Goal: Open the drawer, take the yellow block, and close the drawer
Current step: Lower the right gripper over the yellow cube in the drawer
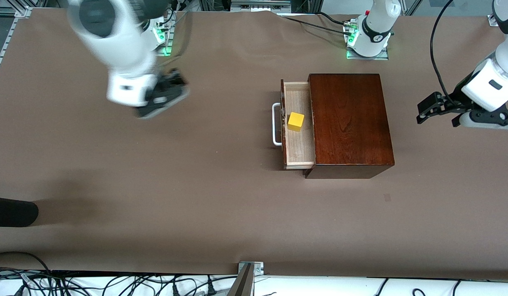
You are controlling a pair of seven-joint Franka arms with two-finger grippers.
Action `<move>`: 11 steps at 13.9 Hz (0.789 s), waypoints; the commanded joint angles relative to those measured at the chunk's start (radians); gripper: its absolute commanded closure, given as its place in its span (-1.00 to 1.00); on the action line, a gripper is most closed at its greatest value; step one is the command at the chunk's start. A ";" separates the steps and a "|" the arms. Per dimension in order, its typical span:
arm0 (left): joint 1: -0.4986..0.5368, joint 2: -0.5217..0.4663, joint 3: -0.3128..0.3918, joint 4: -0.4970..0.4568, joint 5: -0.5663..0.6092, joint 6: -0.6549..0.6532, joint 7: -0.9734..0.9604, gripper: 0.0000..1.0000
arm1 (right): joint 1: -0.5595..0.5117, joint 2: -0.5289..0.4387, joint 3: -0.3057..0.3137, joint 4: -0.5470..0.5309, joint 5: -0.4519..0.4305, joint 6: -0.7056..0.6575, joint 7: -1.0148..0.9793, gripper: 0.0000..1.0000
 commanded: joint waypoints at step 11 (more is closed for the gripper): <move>-0.015 -0.028 0.002 -0.034 0.022 -0.018 0.009 -1.00 | 0.381 0.480 -0.017 0.389 -0.028 0.363 -0.076 -1.00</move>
